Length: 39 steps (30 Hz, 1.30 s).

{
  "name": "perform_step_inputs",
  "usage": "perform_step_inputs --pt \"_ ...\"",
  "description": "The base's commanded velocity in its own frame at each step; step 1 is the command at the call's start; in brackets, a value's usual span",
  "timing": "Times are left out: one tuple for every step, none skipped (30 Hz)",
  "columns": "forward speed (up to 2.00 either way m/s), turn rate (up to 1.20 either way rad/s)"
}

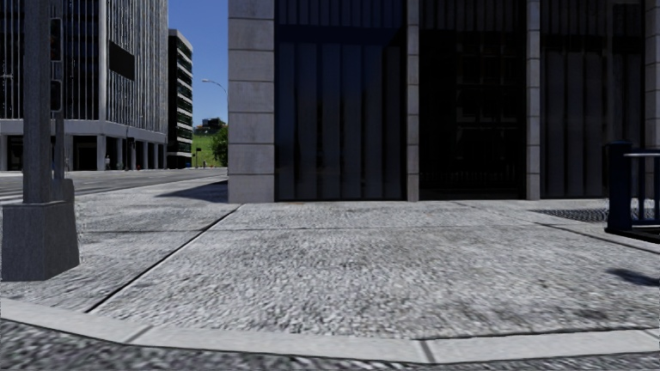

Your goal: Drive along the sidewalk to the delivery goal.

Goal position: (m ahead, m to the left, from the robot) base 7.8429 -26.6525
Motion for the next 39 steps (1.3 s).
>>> perform_step_inputs --pt "2.0 -0.13" --pt "2.0 -0.13" --pt "2.0 -0.2" --pt "2.0 -0.22" --pt "2.0 -0.22" --pt "2.0 -0.23" --pt "2.0 -0.24" --pt "2.0 -0.24" --pt "2.0 -0.24" --pt "2.0 -0.26" --pt "2.0 -0.29" --pt "2.0 -0.29" --pt "2.0 -0.35" --pt "2.0 -0.39" --pt "1.98 -0.4" --pt "1.98 -0.4" --pt "1.93 -0.4" --pt "1.82 -0.41" --pt "1.7 -0.42" --pt "1.7 -0.42" --pt "1.63 -0.42" --pt "1.6 -0.43" --pt "1.6 -0.43" --pt "1.6 -0.43" --pt "1.59 -0.43" --pt "1.59 -0.43" --pt "1.59 -0.43" --pt "1.59 -0.43" --pt "1.59 -0.43" --pt "1.59 -0.43" --pt "1.59 -0.43" --pt "1.59 -0.43" --pt "1.59 -0.43" --pt "1.59 -0.43" --pt "1.59 -0.43" --pt "1.59 -0.43" --pt "1.59 -0.43" --pt "1.59 -0.43" --pt "1.59 -0.43"
